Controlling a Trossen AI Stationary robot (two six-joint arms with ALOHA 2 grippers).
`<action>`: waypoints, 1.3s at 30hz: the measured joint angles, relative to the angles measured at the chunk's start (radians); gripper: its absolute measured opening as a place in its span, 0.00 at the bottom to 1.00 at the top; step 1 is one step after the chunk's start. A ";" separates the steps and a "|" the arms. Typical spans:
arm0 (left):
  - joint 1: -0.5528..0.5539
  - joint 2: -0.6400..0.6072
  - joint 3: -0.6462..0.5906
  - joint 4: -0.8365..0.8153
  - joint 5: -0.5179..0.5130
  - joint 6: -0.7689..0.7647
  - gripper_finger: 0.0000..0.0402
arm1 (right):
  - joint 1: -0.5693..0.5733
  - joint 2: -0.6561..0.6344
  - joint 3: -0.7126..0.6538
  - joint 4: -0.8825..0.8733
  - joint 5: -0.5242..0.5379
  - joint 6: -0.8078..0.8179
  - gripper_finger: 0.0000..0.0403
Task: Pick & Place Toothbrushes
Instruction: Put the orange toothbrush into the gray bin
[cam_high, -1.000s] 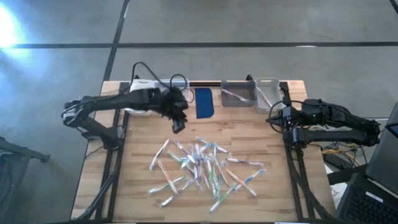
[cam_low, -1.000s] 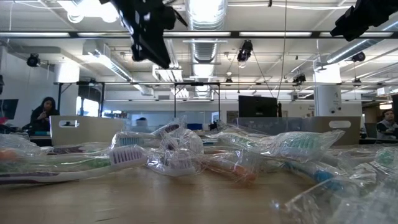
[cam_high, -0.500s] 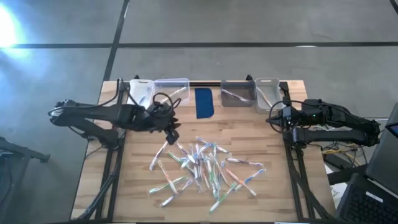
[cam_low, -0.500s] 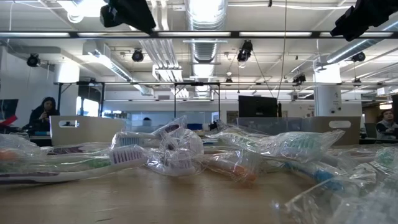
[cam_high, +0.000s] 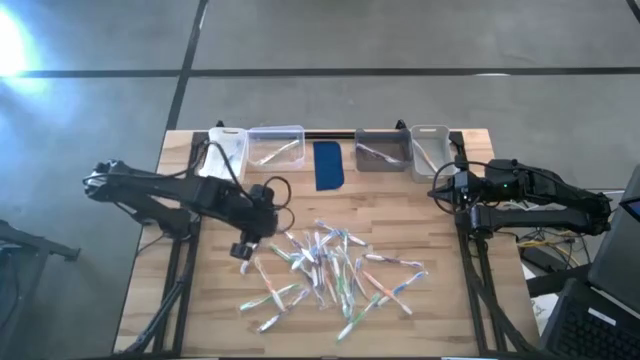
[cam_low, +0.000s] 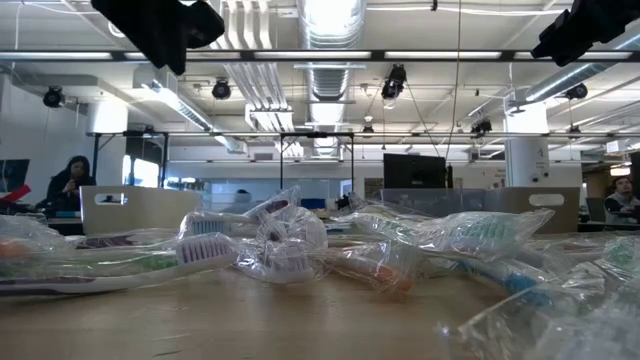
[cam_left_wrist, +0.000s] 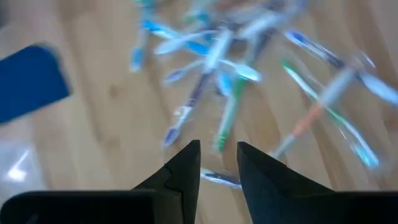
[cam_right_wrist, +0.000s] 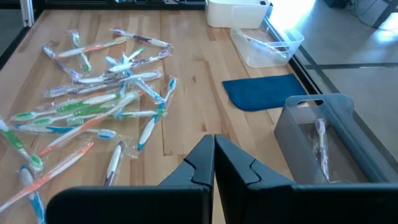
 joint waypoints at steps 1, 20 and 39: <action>-0.003 0.011 0.000 0.000 0.015 0.038 0.27 | 0.000 0.000 0.000 0.000 0.000 0.000 0.02; -0.032 0.317 -0.003 -0.042 0.137 0.525 0.28 | 0.000 0.000 0.000 0.000 0.000 0.000 0.02; -0.181 0.378 -0.169 0.155 0.152 0.513 0.27 | 0.000 0.000 0.000 0.000 0.000 0.000 0.02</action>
